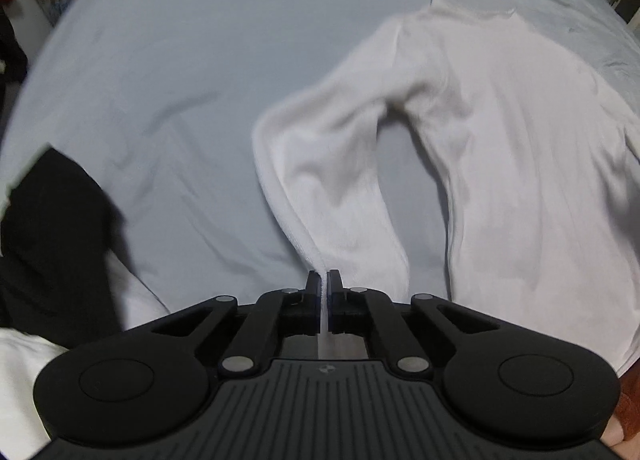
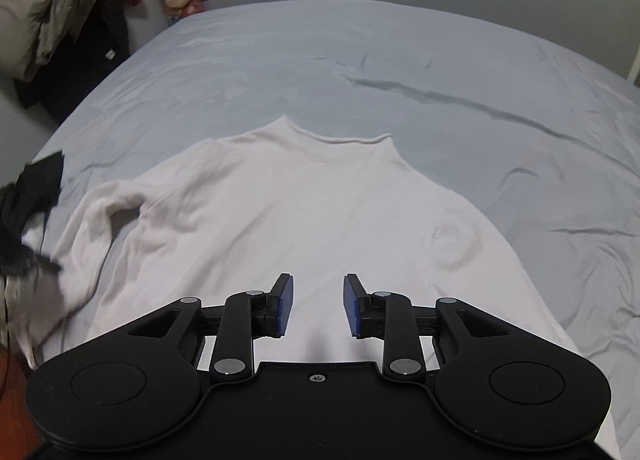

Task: Fold clothes
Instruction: 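Grasp the other sleeve cuff with the left gripper, then pull the sleeve straight out from the body with the left gripper, release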

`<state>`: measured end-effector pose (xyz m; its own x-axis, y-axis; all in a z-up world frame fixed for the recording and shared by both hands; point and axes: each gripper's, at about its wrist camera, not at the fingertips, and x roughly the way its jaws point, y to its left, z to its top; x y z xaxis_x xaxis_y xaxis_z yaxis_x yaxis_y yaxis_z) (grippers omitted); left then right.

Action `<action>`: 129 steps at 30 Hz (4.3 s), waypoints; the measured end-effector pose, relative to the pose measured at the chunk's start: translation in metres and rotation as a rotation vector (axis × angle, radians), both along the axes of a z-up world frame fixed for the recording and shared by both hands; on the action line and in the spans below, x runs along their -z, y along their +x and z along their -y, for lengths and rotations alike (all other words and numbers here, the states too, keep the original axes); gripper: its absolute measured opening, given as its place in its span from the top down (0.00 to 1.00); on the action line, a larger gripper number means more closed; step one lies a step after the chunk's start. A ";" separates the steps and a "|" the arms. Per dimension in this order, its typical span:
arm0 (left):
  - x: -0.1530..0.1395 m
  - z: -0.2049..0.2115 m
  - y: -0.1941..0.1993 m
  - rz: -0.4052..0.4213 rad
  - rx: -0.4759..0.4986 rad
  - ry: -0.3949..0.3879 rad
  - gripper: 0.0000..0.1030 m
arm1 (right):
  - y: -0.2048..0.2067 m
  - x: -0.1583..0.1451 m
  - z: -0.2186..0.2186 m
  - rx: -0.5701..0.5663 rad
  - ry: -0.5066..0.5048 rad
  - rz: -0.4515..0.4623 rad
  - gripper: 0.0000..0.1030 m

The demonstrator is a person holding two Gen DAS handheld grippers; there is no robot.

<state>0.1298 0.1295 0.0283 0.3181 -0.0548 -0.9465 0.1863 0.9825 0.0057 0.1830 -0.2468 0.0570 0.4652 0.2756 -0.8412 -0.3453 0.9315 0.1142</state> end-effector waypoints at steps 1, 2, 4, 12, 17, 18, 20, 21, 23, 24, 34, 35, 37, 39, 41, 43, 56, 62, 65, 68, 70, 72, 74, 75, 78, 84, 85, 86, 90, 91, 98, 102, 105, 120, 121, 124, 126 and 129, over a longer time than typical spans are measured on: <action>-0.009 -0.002 0.002 0.020 -0.008 0.022 0.98 | -0.003 0.002 -0.003 -0.013 -0.008 -0.006 0.74; -0.015 -0.004 0.005 0.032 -0.014 0.046 0.98 | -0.004 0.003 -0.004 -0.021 -0.014 -0.011 0.74; -0.021 -0.007 0.011 0.043 -0.024 0.082 0.98 | -0.005 0.006 -0.008 -0.036 -0.036 -0.018 0.74; -0.024 -0.045 0.017 0.010 -0.114 0.184 0.83 | 0.005 0.018 -0.017 -0.027 -0.037 -0.028 0.74; -0.025 -0.053 0.013 0.024 -0.131 0.153 0.69 | 0.001 0.025 -0.019 -0.049 -0.049 -0.037 0.74; -0.027 -0.054 0.011 0.028 -0.137 0.127 0.68 | 0.000 0.026 -0.018 -0.049 -0.049 -0.040 0.74; -0.032 -0.054 0.005 0.031 -0.134 0.094 0.67 | -0.002 0.027 -0.014 -0.041 -0.047 -0.047 0.74; -0.034 -0.052 0.001 0.033 -0.125 0.086 0.66 | -0.002 0.027 -0.013 -0.036 -0.046 -0.050 0.74; -0.037 -0.048 -0.007 0.035 -0.103 0.076 0.61 | -0.003 0.027 -0.011 -0.030 -0.044 -0.051 0.74; -0.037 -0.042 -0.011 0.033 -0.086 0.072 0.60 | -0.004 0.026 -0.011 -0.029 -0.043 -0.050 0.74; 0.004 0.009 -0.042 -0.138 0.055 0.106 0.57 | -0.022 0.021 -0.010 -0.057 -0.027 -0.044 0.70; 0.011 0.013 -0.044 -0.160 0.060 0.116 0.57 | -0.024 0.021 -0.009 -0.061 -0.028 -0.045 0.70; 0.024 0.020 -0.046 -0.194 0.070 0.126 0.57 | -0.026 0.022 -0.007 -0.059 -0.029 -0.047 0.69; 0.033 0.025 -0.048 -0.216 0.075 0.123 0.58 | -0.027 0.023 -0.005 -0.051 -0.025 -0.051 0.69; 0.041 0.029 -0.048 -0.229 0.075 0.127 0.79 | -0.028 0.023 -0.003 -0.042 -0.020 -0.054 0.69; 0.047 0.028 -0.047 -0.245 0.059 0.147 0.94 | -0.029 0.024 0.000 -0.034 -0.015 -0.056 0.69; -0.077 -0.042 -0.047 -0.012 -0.094 0.235 0.97 | -0.032 0.028 0.016 0.002 0.019 -0.068 0.69; -0.132 -0.088 -0.035 0.089 -0.243 0.309 0.97 | -0.032 0.027 0.016 0.000 0.039 -0.063 0.69; -0.128 -0.107 -0.025 0.050 -0.295 0.318 0.97 | -0.033 0.028 0.018 0.005 0.044 -0.068 0.69; -0.108 -0.116 -0.015 0.012 -0.313 0.337 0.93 | -0.033 0.029 0.020 0.012 0.049 -0.074 0.69; -0.093 -0.120 -0.009 0.009 -0.323 0.351 0.93 | -0.034 0.029 0.022 0.013 0.052 -0.077 0.69; -0.089 -0.124 -0.009 0.013 -0.332 0.349 0.93 | -0.034 0.030 0.023 0.011 0.050 -0.082 0.69; -0.086 -0.130 -0.009 0.020 -0.349 0.342 0.88 | -0.035 0.030 0.024 0.005 0.042 -0.085 0.69; -0.090 -0.131 -0.011 0.027 -0.351 0.337 0.86 | -0.034 0.030 0.024 0.005 0.037 -0.087 0.69; -0.100 -0.130 -0.017 0.053 -0.331 0.304 0.77 | -0.032 0.031 0.026 0.012 0.032 -0.093 0.69; -0.108 -0.111 -0.034 0.089 -0.147 0.275 0.56 | -0.027 0.042 0.021 0.024 0.045 -0.118 0.69; -0.104 -0.107 -0.036 0.081 -0.116 0.297 0.56 | -0.027 0.043 0.019 0.020 0.046 -0.121 0.69; -0.099 -0.104 -0.037 0.071 -0.094 0.316 0.56 | -0.027 0.044 0.017 0.015 0.046 -0.124 0.69; -0.076 -0.100 -0.038 0.028 -0.050 0.417 0.58 | -0.028 0.045 0.007 -0.013 0.045 -0.128 0.69; -0.071 -0.100 -0.037 0.030 -0.047 0.424 0.66 | -0.028 0.045 0.004 -0.024 0.044 -0.128 0.67; -0.077 -0.093 -0.038 0.131 -0.067 0.398 0.96 | -0.028 0.050 0.000 -0.030 0.026 -0.144 0.61; -0.112 -0.095 -0.044 0.144 -0.157 0.235 0.97 | -0.027 0.052 -0.002 -0.022 0.019 -0.147 0.61; -0.138 -0.101 -0.049 0.153 -0.220 0.101 0.97 | -0.026 0.052 -0.005 -0.024 0.017 -0.145 0.61; -0.111 -0.185 -0.050 0.025 -0.583 0.044 0.95 | -0.032 0.053 -0.009 -0.043 0.025 -0.147 0.61; -0.102 -0.192 -0.050 0.019 -0.605 0.042 0.93 | -0.033 0.053 -0.008 -0.042 0.024 -0.150 0.61; -0.093 -0.204 -0.053 0.050 -0.630 0.057 0.85 | -0.033 0.053 -0.008 -0.045 0.018 -0.154 0.61; -0.096 -0.206 -0.054 0.071 -0.637 0.082 0.78 | -0.033 0.051 -0.008 -0.050 0.014 -0.152 0.61; -0.107 -0.210 -0.057 0.122 -0.650 0.114 0.75 | -0.033 0.050 -0.008 -0.055 0.008 -0.149 0.61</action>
